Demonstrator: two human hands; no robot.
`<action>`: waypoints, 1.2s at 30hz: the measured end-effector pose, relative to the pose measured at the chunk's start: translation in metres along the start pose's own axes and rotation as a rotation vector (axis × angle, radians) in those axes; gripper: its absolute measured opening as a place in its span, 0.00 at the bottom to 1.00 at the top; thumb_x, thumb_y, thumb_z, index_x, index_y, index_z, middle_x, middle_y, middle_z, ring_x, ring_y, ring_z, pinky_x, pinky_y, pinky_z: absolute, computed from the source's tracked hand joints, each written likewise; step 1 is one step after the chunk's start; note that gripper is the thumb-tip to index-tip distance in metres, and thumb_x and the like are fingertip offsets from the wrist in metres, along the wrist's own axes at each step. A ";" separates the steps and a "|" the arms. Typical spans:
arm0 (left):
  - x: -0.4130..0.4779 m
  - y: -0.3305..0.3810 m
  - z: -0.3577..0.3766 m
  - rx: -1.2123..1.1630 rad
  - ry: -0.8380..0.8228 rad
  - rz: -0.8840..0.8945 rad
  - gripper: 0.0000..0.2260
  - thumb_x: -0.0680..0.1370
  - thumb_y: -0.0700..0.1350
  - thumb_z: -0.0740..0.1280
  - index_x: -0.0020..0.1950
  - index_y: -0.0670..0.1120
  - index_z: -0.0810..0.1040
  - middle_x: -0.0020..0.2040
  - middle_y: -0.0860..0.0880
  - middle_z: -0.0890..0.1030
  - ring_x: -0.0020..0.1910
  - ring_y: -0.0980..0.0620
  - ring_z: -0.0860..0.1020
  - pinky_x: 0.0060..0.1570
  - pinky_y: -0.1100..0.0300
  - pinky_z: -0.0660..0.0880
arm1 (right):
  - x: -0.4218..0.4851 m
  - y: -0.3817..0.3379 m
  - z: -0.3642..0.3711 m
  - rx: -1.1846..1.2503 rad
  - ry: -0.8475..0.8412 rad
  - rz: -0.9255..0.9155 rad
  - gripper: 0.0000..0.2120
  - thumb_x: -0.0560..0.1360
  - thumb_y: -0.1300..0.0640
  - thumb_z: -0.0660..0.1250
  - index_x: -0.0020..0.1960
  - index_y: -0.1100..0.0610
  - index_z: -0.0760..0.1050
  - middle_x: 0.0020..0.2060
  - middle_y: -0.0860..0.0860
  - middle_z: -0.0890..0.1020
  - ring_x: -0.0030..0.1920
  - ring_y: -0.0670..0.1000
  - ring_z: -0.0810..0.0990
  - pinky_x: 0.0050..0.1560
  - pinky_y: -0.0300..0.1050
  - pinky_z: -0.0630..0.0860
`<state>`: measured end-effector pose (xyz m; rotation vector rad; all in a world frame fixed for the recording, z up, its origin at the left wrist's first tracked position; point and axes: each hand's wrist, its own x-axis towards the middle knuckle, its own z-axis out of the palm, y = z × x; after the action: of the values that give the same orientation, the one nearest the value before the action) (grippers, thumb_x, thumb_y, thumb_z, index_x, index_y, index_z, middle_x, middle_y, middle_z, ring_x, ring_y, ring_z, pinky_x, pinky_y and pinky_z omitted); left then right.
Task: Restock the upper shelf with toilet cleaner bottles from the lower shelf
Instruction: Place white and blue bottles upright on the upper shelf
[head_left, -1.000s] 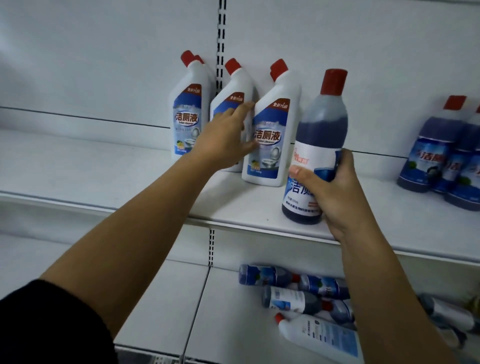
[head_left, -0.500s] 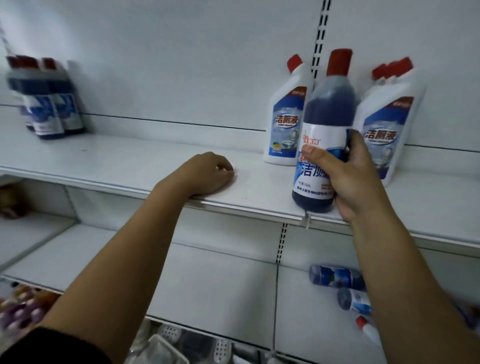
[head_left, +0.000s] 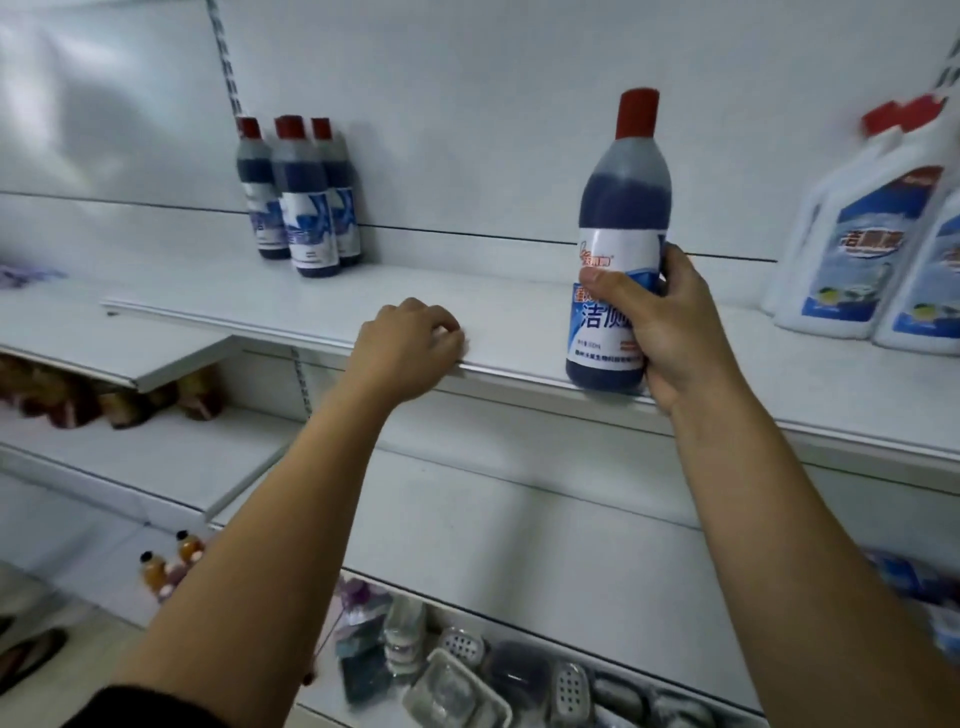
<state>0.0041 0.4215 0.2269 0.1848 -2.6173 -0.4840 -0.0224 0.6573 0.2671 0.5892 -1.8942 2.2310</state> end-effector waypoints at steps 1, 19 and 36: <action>0.000 -0.014 -0.004 0.006 0.017 0.000 0.13 0.78 0.54 0.60 0.57 0.54 0.81 0.59 0.47 0.78 0.57 0.44 0.74 0.57 0.48 0.72 | 0.002 0.003 0.018 -0.006 -0.016 -0.002 0.21 0.68 0.60 0.77 0.58 0.55 0.75 0.44 0.48 0.85 0.42 0.49 0.86 0.42 0.47 0.82; 0.067 -0.231 -0.086 0.018 -0.144 -0.023 0.12 0.77 0.58 0.64 0.57 0.58 0.79 0.57 0.52 0.76 0.57 0.51 0.74 0.61 0.47 0.72 | 0.038 0.056 0.255 -0.069 -0.214 -0.081 0.25 0.69 0.55 0.76 0.62 0.50 0.70 0.51 0.44 0.83 0.48 0.42 0.84 0.48 0.41 0.81; 0.132 -0.380 -0.125 0.011 -0.344 0.183 0.24 0.71 0.70 0.59 0.62 0.62 0.75 0.67 0.53 0.73 0.64 0.51 0.71 0.66 0.47 0.69 | 0.063 0.076 0.408 -0.407 -0.013 -0.012 0.34 0.63 0.42 0.75 0.66 0.45 0.70 0.56 0.43 0.82 0.52 0.43 0.83 0.57 0.50 0.80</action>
<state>-0.0358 0.0025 0.2464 -0.1481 -2.9347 -0.4721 -0.0276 0.2375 0.2725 0.5437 -2.2528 1.7561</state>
